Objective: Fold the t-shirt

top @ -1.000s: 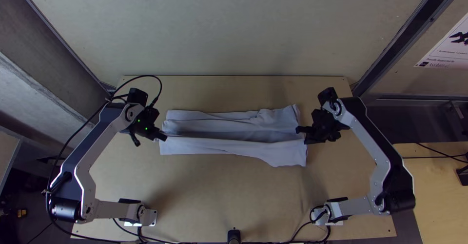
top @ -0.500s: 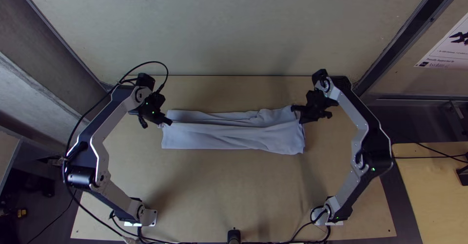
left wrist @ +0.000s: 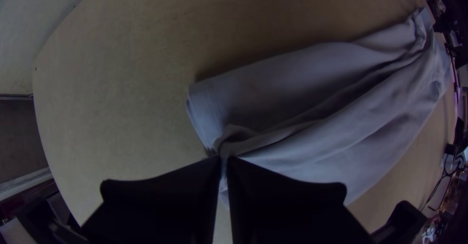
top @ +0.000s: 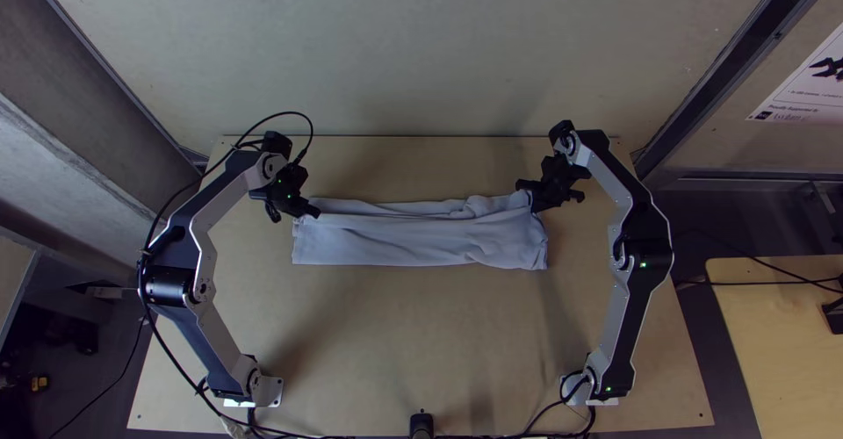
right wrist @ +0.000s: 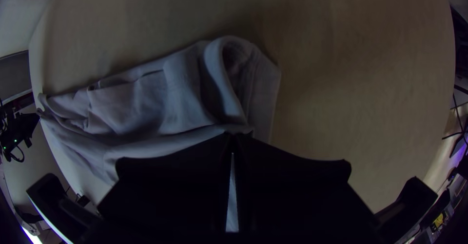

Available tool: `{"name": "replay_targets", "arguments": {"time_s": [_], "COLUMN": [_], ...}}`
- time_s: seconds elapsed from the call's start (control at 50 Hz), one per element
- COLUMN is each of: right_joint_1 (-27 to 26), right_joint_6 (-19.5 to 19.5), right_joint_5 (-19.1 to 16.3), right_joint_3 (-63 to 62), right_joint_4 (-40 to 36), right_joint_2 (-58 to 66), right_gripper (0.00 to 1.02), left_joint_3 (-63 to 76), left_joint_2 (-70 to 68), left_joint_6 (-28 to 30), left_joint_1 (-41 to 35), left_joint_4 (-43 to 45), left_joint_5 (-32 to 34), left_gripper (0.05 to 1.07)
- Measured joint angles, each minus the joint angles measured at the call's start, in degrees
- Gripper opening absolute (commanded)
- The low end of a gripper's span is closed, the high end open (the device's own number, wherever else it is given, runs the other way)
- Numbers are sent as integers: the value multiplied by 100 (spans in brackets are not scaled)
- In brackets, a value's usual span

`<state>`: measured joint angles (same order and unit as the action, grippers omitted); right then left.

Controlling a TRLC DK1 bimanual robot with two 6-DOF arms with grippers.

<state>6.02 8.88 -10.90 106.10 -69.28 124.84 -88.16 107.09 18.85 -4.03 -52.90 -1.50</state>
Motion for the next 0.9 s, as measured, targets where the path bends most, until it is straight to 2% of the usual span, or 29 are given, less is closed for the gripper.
{"name": "replay_targets", "arguments": {"time_s": [0.06, 0.08, 0.1, 0.12, 0.18, 0.2, 0.3, 0.42, 0.62, 0.9], "right_joint_1": [-7, -7, -7, -11, -11, -11, -55, -219, -579, -922], "right_joint_6": [2, 2, 2, 2, 2, 0, 2, 2, 2, 0], "right_joint_5": [70, 109, 146, 190, 306, 345, 605, 662, 767, 772], "right_joint_3": [-33, -59, -94, -131, -221, -243, -269, -350, -605, -826], "right_joint_4": [144, 201, 260, 313, 400, 415, 424, 450, 566, 557], "right_joint_2": [22, 22, 22, 22, 22, 22, 22, -81, -883, -2321], "right_gripper": [5, 12, 23, 39, 91, 101, 99, 99, 99, 99], "left_joint_3": [48, 72, 87, 101, 116, 116, 116, 118, 245, 920], "left_joint_2": [24, 28, 28, 28, 28, 28, 28, 22, -221, -623], "left_joint_6": [-52, -87, -92, -129, -208, -245, -396, -546, -807, -876], "left_joint_1": [-4, -4, -4, -4, -2, -2, 26, 168, 754, 1499], "left_joint_4": [142, 186, 205, 214, 243, 254, 295, 297, 297, 299], "left_joint_5": [13, 24, 50, 81, 107, 107, 144, 546, 1696, 2837], "left_gripper": [25, 27, 33, 44, 92, 103, 103, 103, 103, 103]}}
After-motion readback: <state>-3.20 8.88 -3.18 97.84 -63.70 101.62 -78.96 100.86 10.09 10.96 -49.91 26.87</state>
